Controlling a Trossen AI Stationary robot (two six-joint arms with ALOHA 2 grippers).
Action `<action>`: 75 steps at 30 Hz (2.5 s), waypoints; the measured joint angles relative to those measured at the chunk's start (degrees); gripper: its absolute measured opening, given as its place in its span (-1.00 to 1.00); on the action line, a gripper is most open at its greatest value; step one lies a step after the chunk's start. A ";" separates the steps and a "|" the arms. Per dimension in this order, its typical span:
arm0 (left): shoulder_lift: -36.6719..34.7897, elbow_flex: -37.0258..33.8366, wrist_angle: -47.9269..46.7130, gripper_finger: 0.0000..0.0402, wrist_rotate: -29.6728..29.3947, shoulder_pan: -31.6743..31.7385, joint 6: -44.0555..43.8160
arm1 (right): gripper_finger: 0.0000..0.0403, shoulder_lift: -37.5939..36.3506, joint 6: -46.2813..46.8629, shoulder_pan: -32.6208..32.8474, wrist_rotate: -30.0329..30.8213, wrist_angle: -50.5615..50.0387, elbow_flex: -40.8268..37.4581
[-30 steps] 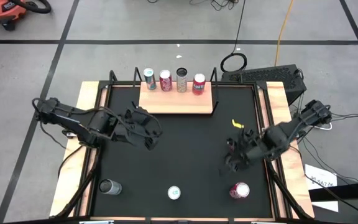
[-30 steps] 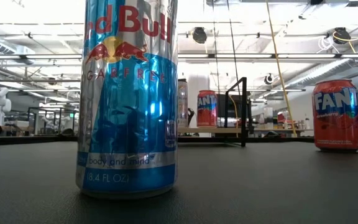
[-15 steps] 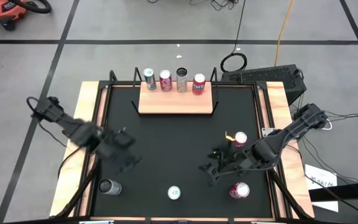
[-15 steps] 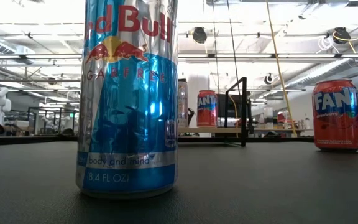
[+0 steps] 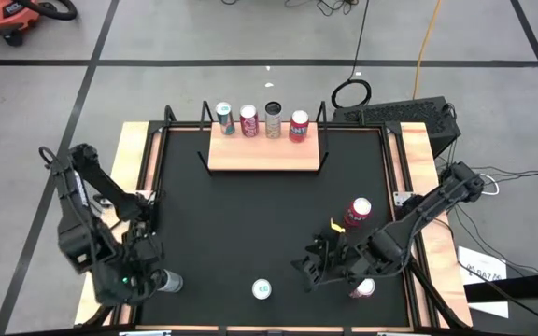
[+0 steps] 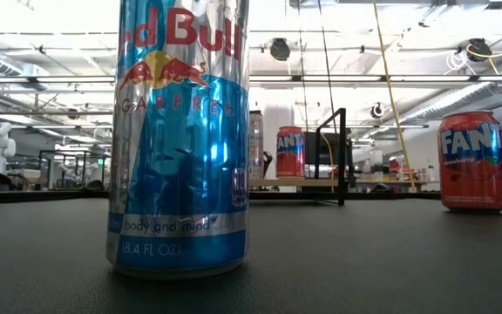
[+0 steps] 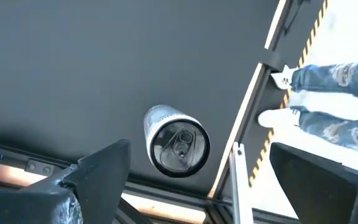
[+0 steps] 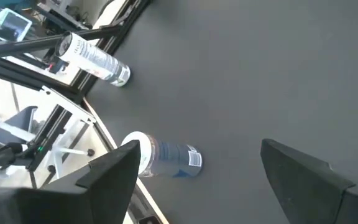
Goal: Place canned beverage on shelf
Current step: Put the white yellow soda can aligned with the other white yellow soda can on the shelf
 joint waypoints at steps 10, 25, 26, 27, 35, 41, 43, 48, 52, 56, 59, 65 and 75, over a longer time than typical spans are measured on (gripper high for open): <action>4.63 0.00 -0.32 0.89 -4.84 -4.34 -1.52 | 0.59 3.53 0.85 -0.03 0.01 4.37 0.00; 5.58 -9.65 6.73 0.89 -2.96 -6.13 -1.67 | 0.59 4.25 0.72 -0.14 -0.01 6.49 0.00; 5.58 -10.09 7.09 0.89 -2.96 -6.13 -1.67 | 0.59 4.25 0.72 -0.16 -0.01 6.48 0.00; 5.58 -10.55 7.51 0.89 -2.95 -6.13 -1.67 | 0.59 4.25 0.70 -0.23 -0.01 6.44 0.00; 5.58 -15.49 8.15 0.86 -1.03 -6.13 -4.13 | 0.59 4.25 0.30 -1.31 -0.10 6.36 0.00; 5.37 -16.11 8.35 0.55 -0.19 -6.08 -4.26 | 0.59 4.25 -0.76 -1.95 -0.30 6.35 0.02; 4.98 -16.11 8.06 0.40 -0.19 -5.61 -4.23 | 0.59 4.12 -1.40 -2.29 -0.41 6.33 0.02; 3.57 -16.17 7.18 0.17 -0.16 -2.82 -1.65 | 0.59 2.32 -4.45 -3.22 -0.54 6.10 0.02; 2.48 -16.17 7.22 0.18 -0.08 1.86 5.12 | 0.59 -0.49 -7.52 -3.92 -0.58 5.13 0.02; 1.73 -15.40 7.09 0.21 -0.04 8.91 15.93 | 0.59 -3.88 -10.35 -4.23 -0.58 3.01 0.04; 1.49 -13.76 7.11 0.21 -0.06 15.79 24.75 | 0.59 -6.37 -11.49 -4.23 -0.52 -0.03 0.04; 1.50 -8.74 7.72 0.21 -0.13 31.24 42.53 | 0.59 -10.72 -11.84 -4.23 -0.45 -9.35 0.04; 2.51 -2.61 18.52 0.22 -0.08 58.26 65.16 | 0.59 -16.90 -13.40 -5.21 -0.40 -25.79 0.04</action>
